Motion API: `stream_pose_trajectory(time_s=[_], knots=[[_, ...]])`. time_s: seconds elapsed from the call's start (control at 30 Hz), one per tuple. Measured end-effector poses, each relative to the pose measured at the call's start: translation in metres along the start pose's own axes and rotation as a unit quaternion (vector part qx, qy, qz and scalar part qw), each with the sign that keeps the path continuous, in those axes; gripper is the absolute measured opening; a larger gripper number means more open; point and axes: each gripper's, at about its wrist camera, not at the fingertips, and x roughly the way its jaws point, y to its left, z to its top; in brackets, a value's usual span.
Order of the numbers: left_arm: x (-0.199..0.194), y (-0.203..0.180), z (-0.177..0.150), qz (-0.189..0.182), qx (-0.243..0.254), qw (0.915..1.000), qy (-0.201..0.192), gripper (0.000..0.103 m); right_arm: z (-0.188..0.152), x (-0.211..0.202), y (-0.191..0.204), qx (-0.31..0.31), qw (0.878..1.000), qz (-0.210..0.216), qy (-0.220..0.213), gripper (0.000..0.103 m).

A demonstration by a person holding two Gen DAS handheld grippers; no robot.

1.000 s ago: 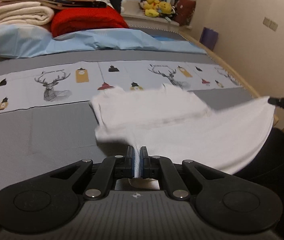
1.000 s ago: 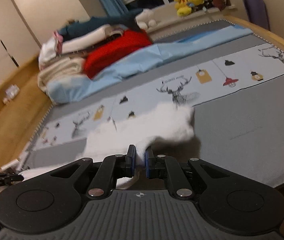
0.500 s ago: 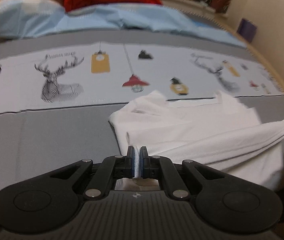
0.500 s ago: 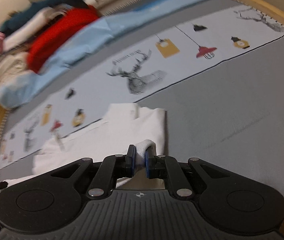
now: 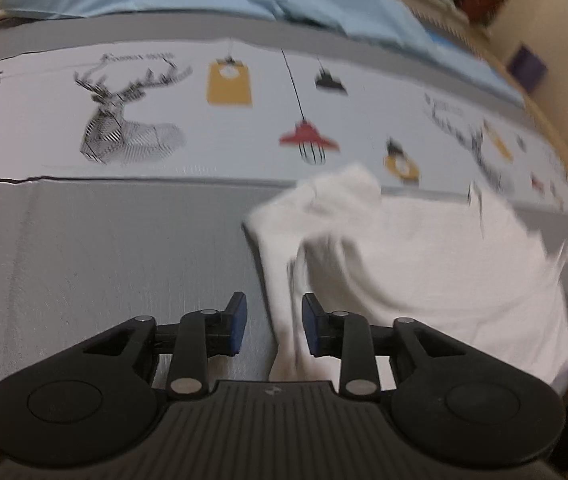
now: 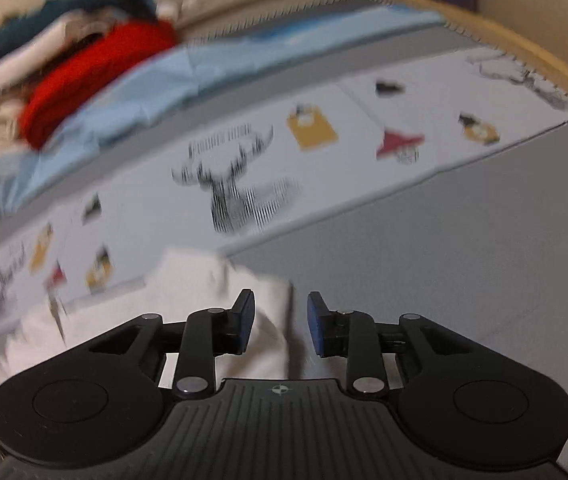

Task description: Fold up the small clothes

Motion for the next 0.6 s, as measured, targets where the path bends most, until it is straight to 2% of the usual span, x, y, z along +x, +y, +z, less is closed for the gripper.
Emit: stream_pose_trajectory(time_s=[0.1, 0.23, 0.6], knots=[[0.016, -0.005, -0.004, 0.012, 0.023, 0.9993, 0.025, 0.038, -0.011, 0.016, -0.002, -0.043, 0.997, 0.011, 0.061, 0.033], [0.026, -0.011, 0.000, 0.013, 0.036, 0.9990, 0.022, 0.047, -0.019, 0.034, 0.011, -0.095, 0.991, -0.006, 0.092, 0.037], [0.054, -0.033, 0.023, 0.015, 0.075, 0.9971, 0.003, 0.047, -0.007, 0.084, 0.047, -0.144, 0.986, -0.017, 0.084, 0.037]])
